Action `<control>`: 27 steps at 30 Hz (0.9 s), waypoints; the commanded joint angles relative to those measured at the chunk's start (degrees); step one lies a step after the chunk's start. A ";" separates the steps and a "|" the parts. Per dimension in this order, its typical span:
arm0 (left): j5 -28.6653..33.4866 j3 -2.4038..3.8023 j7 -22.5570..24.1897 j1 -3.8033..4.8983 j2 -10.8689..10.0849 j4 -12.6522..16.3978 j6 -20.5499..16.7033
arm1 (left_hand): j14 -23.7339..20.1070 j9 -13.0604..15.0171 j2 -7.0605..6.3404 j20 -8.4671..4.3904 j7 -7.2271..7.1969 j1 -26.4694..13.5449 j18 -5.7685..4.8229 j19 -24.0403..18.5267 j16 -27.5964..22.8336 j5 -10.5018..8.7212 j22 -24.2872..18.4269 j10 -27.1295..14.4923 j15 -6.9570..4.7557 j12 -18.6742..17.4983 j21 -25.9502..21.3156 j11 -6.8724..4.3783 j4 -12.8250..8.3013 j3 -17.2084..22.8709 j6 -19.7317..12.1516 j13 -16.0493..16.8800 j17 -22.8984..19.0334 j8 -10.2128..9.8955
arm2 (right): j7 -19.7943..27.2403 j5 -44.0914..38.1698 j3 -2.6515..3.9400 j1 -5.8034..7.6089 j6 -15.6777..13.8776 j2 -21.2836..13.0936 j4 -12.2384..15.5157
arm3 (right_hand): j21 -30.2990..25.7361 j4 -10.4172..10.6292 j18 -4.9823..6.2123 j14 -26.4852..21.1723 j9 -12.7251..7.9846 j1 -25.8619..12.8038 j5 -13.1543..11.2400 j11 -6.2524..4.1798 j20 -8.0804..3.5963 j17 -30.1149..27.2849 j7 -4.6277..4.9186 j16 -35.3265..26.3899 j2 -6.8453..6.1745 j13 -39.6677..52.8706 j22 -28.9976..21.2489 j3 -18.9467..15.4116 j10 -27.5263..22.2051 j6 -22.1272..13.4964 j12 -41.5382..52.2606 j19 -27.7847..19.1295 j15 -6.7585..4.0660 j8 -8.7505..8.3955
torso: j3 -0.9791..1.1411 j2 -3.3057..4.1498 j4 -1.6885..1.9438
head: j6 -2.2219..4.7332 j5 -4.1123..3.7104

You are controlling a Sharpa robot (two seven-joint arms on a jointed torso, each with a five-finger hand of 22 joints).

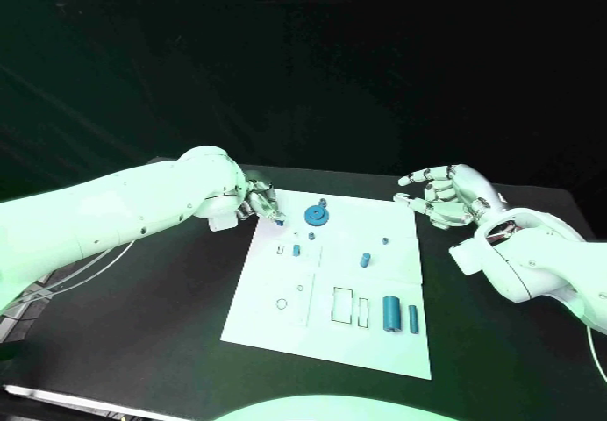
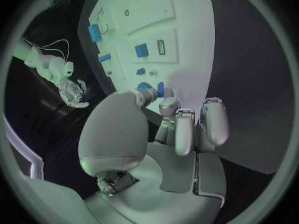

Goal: Assemble the parts on the task board

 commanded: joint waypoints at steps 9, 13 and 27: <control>-1.41 -0.11 -0.85 -0.62 -4.69 9.38 -4.41 | 4.64 3.42 -0.68 -0.17 -0.49 -1.61 -0.47 0.96 0.34 0.48 0.88 1.31 -0.53 1.07 0.70 -0.22 -10.40 11.62 0.48 0.99 10.82 0.79 | 0.31 -0.16 0.00 -0.04 0.63 -0.24 0.10 | -0.20 0.22 0.95 3.93 -0.05 -0.56 0.18 -0.20 -0.09 7.56 -0.10 -0.40 0.07 0.07 -0.05 0.23 -0.17 0.14 -0.15 -0.40 -0.44 0.16 | -0.09 -0.05 0.16 | -0.23 0.36; -3.04 -0.26 -0.81 -1.22 -5.33 11.16 -4.88 | 4.64 3.47 -0.76 -0.20 -0.52 -1.79 -0.49 1.04 0.34 0.48 0.98 1.43 -0.56 1.16 0.76 -0.25 -10.54 11.91 0.55 1.08 10.82 0.85 | 0.31 -0.16 0.00 -0.04 0.65 -0.24 0.12 | -0.20 0.22 0.95 3.93 -0.05 -0.56 0.18 -0.20 -0.09 7.56 -0.10 -0.40 0.07 0.07 -0.05 0.23 -0.17 0.14 -0.15 -0.40 -0.44 0.16 | -0.06 0.03 0.09 | -0.29 0.50; -5.92 -0.50 -0.82 -3.45 -6.02 13.66 -5.18 | 4.64 3.52 -0.84 -0.23 -0.55 -1.96 -0.51 1.11 0.33 0.47 1.08 1.55 -0.59 1.25 0.81 -0.29 -10.67 12.16 0.63 1.19 10.81 0.92 | 0.37 -0.16 0.00 -0.10 0.67 -0.30 0.15 | -0.19 0.24 0.94 3.92 -0.06 -0.63 0.17 -0.20 -0.10 7.52 -0.10 -0.42 0.09 0.03 -0.02 0.23 -0.19 0.15 -0.17 -0.37 -0.44 0.17 | -0.03 0.02 0.05 | -0.73 0.74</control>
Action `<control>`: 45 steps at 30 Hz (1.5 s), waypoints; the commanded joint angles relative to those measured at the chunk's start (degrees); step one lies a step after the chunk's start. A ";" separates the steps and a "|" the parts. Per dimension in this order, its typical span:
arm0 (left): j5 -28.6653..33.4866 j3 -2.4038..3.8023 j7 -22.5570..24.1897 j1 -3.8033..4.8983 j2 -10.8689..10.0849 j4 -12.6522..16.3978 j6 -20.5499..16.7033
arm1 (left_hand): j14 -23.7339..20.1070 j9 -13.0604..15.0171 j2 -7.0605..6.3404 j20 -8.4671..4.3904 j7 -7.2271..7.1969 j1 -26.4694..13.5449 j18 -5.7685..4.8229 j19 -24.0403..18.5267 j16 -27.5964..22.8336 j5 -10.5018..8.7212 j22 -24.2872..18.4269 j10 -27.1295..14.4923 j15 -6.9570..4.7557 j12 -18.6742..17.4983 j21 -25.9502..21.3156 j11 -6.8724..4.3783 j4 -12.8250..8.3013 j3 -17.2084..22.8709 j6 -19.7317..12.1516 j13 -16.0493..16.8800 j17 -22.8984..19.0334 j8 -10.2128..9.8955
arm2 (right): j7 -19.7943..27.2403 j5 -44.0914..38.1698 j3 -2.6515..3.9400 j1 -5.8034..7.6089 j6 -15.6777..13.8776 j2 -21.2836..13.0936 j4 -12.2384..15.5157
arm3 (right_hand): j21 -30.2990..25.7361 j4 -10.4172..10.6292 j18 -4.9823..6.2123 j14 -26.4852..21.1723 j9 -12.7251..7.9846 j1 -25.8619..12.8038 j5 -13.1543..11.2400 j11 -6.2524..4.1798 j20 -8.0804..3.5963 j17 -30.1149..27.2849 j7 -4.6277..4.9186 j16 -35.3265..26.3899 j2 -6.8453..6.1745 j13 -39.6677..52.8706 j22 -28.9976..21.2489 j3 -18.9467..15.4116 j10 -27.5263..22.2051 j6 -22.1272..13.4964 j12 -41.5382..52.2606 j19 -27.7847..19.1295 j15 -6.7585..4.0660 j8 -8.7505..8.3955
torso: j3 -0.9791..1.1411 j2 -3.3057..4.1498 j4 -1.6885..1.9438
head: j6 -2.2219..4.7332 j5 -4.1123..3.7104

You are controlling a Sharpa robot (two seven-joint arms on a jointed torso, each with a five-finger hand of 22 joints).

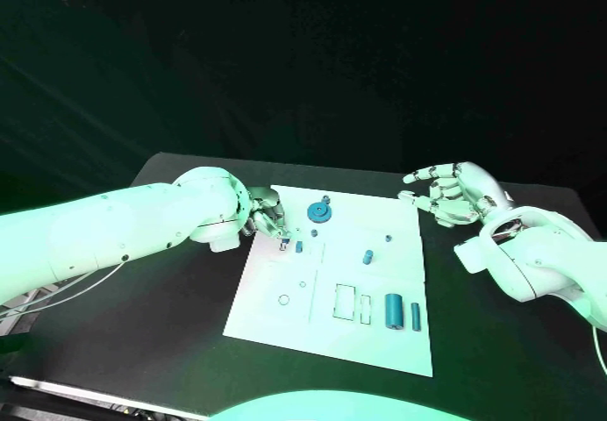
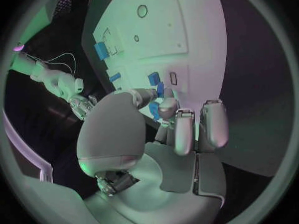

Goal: Assemble the parts on the task board

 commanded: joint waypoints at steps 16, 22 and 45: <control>-5.35 -0.18 -0.27 -1.23 0.19 0.25 -1.00 | 4.85 1.49 0.58 0.04 -0.50 -0.21 -0.51 0.44 0.34 0.14 0.13 0.51 -0.44 0.51 0.34 0.08 -8.70 9.28 0.42 0.26 10.82 0.33 | 0.45 -0.17 0.01 -0.14 0.68 -0.26 0.23 | -0.19 0.24 0.94 3.92 -0.07 -0.63 0.17 -0.20 -0.10 7.53 -0.10 -0.19 0.09 0.03 -0.02 0.23 -0.19 0.15 -0.17 -0.37 -0.44 0.17 | 0.05 0.03 -0.08 | -0.05 0.08; -5.67 -0.19 -0.38 -1.27 0.20 0.19 -0.13 | 4.86 1.52 0.52 0.03 -0.52 -0.31 -0.53 0.49 0.34 0.14 0.20 0.60 -0.45 0.58 0.37 0.06 -8.78 9.42 0.47 0.35 10.83 0.36 | 0.45 -0.16 0.01 -0.15 0.67 -0.35 0.27 | -0.19 0.24 0.94 3.92 -0.07 -0.63 0.17 -0.20 -0.10 7.53 -0.10 -0.19 0.09 0.03 -0.02 0.23 -0.19 0.15 -0.17 -0.37 -0.44 0.17 | 0.08 0.00 0.00 | -0.17 0.07; -6.44 -0.33 -0.83 -1.88 0.67 -0.40 0.79 | 4.85 1.56 0.44 -0.01 -0.55 -0.56 -0.50 0.40 0.32 0.14 0.07 0.49 -0.49 0.35 0.32 0.03 -8.93 9.71 0.54 0.00 10.79 0.42 | 0.47 -0.14 0.01 -0.18 0.63 -0.46 0.39 | -0.19 0.24 0.94 3.92 -0.07 -0.63 0.17 -0.20 -0.10 7.53 -0.10 -0.19 0.09 0.03 -0.02 0.23 -0.19 0.15 -0.17 -0.37 -0.44 0.17 | 0.07 0.00 -0.06 | -0.50 0.09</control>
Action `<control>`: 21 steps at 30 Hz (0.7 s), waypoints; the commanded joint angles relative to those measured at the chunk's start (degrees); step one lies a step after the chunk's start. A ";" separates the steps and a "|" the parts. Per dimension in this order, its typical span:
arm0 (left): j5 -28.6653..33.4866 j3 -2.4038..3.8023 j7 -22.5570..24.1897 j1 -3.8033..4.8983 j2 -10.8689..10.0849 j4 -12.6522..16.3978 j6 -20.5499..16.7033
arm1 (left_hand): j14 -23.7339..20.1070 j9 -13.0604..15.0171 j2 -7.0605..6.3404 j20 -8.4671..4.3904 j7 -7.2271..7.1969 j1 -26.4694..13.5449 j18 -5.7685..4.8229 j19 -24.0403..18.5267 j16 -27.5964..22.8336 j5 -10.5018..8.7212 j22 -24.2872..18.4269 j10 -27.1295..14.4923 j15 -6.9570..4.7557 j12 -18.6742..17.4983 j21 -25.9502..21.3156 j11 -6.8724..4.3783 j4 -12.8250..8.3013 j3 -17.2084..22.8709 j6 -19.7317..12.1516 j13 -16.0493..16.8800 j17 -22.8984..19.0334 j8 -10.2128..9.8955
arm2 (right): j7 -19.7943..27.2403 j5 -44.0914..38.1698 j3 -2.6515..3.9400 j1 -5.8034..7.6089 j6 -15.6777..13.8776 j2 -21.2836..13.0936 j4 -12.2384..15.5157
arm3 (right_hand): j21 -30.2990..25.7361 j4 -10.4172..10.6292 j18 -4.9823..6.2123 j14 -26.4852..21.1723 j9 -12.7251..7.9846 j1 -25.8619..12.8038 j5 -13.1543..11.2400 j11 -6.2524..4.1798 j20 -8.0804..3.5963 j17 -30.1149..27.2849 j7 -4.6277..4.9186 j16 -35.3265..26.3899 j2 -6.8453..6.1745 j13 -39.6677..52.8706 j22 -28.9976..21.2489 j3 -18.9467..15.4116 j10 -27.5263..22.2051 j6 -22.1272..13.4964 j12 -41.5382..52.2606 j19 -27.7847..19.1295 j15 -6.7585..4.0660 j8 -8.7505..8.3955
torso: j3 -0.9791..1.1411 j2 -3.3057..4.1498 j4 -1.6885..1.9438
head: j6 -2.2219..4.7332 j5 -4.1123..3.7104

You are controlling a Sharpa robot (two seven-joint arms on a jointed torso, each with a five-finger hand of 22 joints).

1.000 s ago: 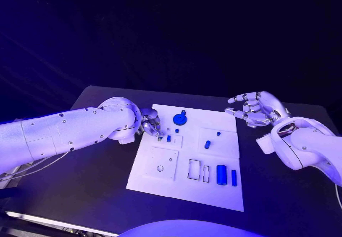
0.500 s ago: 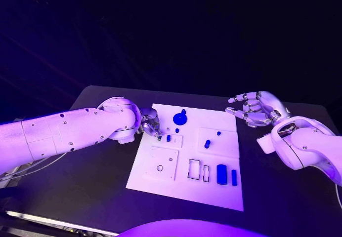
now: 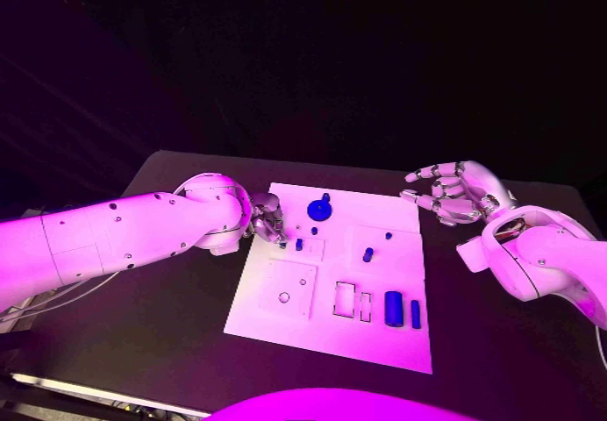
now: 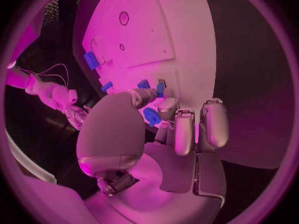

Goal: Assemble the parts on the task board

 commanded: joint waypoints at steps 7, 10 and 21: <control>0.31 -0.06 -0.28 -0.20 0.06 0.32 1.81 | 4.63 0.05 0.39 -0.01 -0.44 -0.22 -0.48 0.35 0.29 0.31 -0.09 0.05 -0.29 0.02 0.29 0.02 -9.10 9.61 0.25 -0.20 10.73 0.23 | 0.48 -0.15 0.01 -0.05 0.59 -0.03 0.18 | -0.33 0.24 0.95 3.95 -0.10 -0.78 0.17 -0.20 -0.11 7.56 -0.11 -0.17 0.17 0.08 -0.05 0.27 -0.13 0.17 -0.10 -0.36 -0.44 0.19 | 0.03 0.00 -0.03 | -0.06 -0.09; 0.38 -0.06 -0.27 -0.21 0.01 0.45 1.93 | 4.64 0.05 0.37 -0.02 -0.45 -0.27 -0.48 0.36 0.30 0.31 -0.07 0.06 -0.30 0.01 0.30 0.01 -9.13 9.66 0.26 -0.21 10.76 0.24 | 0.48 -0.15 0.01 -0.06 0.59 -0.04 0.26 | -0.33 0.24 0.95 3.95 -0.10 -0.78 0.17 -0.20 -0.11 7.56 -0.11 -0.17 0.17 0.08 -0.05 0.27 -0.13 0.17 -0.10 -0.36 -0.44 0.19 | 0.04 0.01 -0.04 | -0.07 -0.09; 0.21 -0.05 -0.29 -0.21 -0.22 0.70 2.22 | 4.66 0.14 0.24 -0.07 -0.51 -0.54 -0.49 0.37 0.34 0.44 -0.05 0.17 -0.35 0.02 0.31 -0.06 -9.49 10.19 0.38 -0.19 10.82 0.37 | 0.48 -0.15 0.01 -0.09 0.60 -0.04 0.34 | -0.33 0.24 0.95 3.95 -0.10 -0.78 0.17 -0.20 -0.11 7.56 -0.11 -0.17 0.17 0.08 -0.05 0.27 -0.13 0.17 -0.10 -0.36 -0.44 0.19 | -0.05 -0.01 0.06 | -0.15 -0.21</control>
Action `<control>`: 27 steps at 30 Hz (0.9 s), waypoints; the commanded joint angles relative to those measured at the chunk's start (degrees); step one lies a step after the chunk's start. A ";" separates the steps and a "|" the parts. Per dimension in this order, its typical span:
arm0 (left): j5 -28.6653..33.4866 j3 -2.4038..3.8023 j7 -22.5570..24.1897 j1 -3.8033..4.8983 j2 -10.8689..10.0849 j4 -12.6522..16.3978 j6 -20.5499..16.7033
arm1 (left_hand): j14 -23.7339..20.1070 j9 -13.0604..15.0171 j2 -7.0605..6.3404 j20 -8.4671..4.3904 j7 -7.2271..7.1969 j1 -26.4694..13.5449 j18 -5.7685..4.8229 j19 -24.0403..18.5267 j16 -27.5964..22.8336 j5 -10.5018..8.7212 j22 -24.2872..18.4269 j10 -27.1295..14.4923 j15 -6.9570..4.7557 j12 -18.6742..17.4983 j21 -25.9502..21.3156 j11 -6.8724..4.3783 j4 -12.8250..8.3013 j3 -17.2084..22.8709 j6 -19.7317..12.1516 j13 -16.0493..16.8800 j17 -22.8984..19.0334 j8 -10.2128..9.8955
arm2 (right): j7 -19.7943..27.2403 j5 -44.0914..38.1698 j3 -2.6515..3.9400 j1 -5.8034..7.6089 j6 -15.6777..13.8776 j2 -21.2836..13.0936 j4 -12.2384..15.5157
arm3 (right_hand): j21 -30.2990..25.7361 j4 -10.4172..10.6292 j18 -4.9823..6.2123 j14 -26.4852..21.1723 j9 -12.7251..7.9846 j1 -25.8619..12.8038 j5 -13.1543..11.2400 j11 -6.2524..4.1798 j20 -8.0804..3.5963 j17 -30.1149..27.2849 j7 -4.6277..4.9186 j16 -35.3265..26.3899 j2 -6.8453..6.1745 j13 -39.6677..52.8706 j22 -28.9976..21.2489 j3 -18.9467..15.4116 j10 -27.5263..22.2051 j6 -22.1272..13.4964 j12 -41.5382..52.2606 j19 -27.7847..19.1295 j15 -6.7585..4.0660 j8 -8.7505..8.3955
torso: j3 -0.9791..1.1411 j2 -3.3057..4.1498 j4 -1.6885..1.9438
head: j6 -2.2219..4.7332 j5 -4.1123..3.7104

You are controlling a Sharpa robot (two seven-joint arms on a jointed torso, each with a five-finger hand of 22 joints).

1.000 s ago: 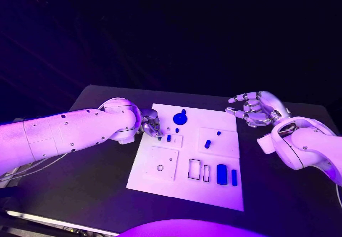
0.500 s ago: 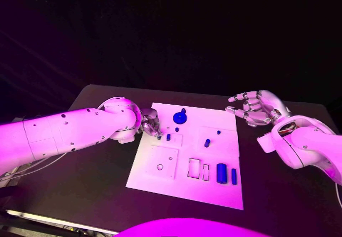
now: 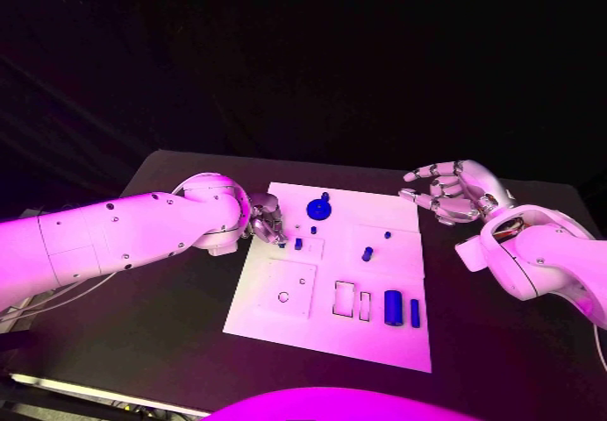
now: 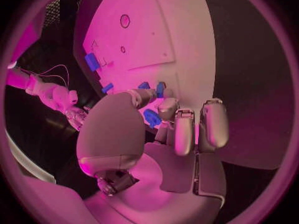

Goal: Assemble the parts on the task board

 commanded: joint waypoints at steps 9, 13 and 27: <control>-0.01 -0.07 -0.12 -0.18 -0.08 0.21 1.41 | 4.67 0.16 0.24 -0.08 -0.51 -0.56 -0.49 0.40 0.35 0.27 -0.01 0.24 -0.36 0.07 0.33 -0.08 -9.72 10.12 0.39 0.03 10.84 0.44 | 0.48 -0.16 0.01 -0.09 0.60 0.03 0.05 | -0.34 0.08 0.95 3.95 -0.05 -0.48 0.17 -0.20 -0.11 7.57 -0.11 -0.17 -0.13 0.08 -0.06 0.11 -0.13 0.17 -0.10 -0.35 -0.44 0.19 | 0.00 0.01 -0.02 | -0.05 0.08; -0.04 -0.07 -0.13 -0.18 -0.08 0.16 1.51 | 4.67 0.19 0.19 -0.09 -0.53 -0.66 -0.48 0.37 0.35 0.28 -0.04 0.26 -0.37 0.06 0.32 -0.09 -9.83 10.29 0.43 0.00 10.83 0.48 | 0.47 -0.16 0.01 -0.10 0.60 0.03 0.05 | -0.34 0.08 0.95 3.95 -0.05 -0.48 0.17 -0.20 -0.11 7.57 -0.11 -0.17 -0.13 0.08 -0.06 0.11 -0.13 0.17 -0.10 -0.35 -0.44 0.19 | 0.01 0.00 -0.03 | -0.12 0.09; 0.16 -0.08 -0.13 -0.18 0.20 -0.01 2.37 | 4.74 0.28 0.00 -0.13 -0.57 -1.04 -0.51 0.46 0.49 0.40 0.09 0.49 -0.41 0.21 0.38 -0.14 -10.12 10.72 0.58 0.18 11.05 0.62 | 0.46 -0.16 0.01 -0.11 0.59 -0.01 0.08 | -0.34 0.08 0.95 3.95 -0.05 -0.48 0.17 -0.20 -0.11 7.57 -0.11 -0.17 -0.13 0.08 -0.06 0.11 -0.13 0.17 -0.10 -0.35 -0.44 0.19 | 0.12 -0.03 -0.12 | -0.38 0.08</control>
